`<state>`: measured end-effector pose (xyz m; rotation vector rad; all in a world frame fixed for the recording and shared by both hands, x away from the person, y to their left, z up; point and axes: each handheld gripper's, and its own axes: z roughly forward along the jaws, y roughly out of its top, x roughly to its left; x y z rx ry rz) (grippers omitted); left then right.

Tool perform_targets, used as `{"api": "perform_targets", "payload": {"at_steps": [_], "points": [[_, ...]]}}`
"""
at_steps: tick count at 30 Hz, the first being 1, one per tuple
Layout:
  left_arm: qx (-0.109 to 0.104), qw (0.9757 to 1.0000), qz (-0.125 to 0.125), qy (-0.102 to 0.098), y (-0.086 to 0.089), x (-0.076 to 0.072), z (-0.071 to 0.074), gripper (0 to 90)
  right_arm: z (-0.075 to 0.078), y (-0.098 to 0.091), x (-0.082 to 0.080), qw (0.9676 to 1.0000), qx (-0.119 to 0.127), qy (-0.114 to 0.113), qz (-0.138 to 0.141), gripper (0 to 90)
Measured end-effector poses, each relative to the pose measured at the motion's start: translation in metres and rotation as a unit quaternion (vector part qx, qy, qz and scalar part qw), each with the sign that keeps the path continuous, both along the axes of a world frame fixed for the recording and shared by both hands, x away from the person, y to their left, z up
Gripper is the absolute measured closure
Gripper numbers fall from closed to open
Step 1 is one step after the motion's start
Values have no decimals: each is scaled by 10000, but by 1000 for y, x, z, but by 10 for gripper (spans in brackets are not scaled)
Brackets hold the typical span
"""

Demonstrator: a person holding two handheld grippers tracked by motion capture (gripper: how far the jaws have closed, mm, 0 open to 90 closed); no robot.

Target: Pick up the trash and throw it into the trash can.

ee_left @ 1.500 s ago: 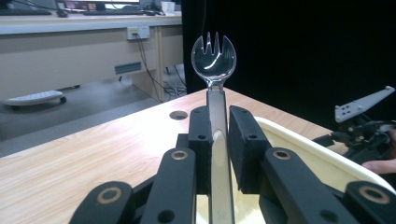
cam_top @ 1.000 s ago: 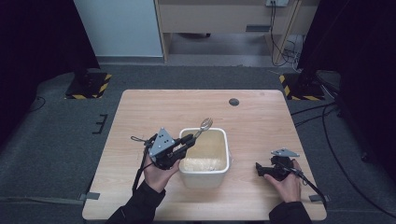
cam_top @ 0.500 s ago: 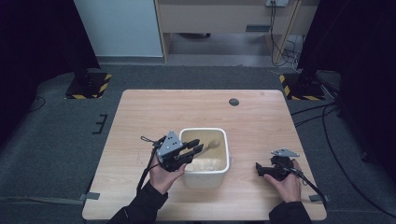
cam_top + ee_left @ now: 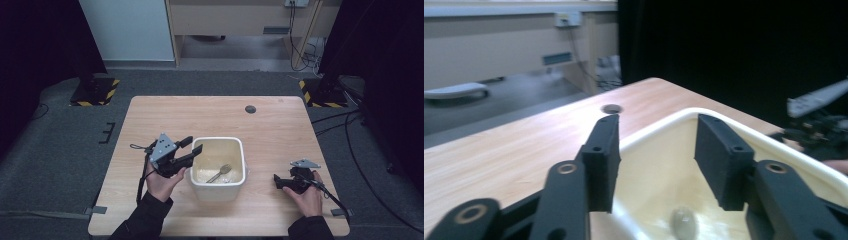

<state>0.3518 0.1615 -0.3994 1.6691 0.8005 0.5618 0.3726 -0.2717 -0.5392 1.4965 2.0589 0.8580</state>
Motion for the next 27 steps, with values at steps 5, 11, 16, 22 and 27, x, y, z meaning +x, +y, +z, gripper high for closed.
{"api": "perform_targets", "payload": {"at_steps": [5,11,16,22,27], "points": [[116,9990,430,26,20,4,-6,400,0,0,0,10000,2,3,3,11],[370,9950,883,300,45,7,-25,335,0,0,0,10000,3,2,5,10],[559,9901,1162,550,56,11,-44,265,0,0,0,10000,4,2,4,10],[868,9829,1289,987,62,16,-75,209,0,0,0,10000,2,4,7,10],[1099,9776,1294,1247,67,14,-94,185,0,0,0,10000,3,4,5,10]]}}
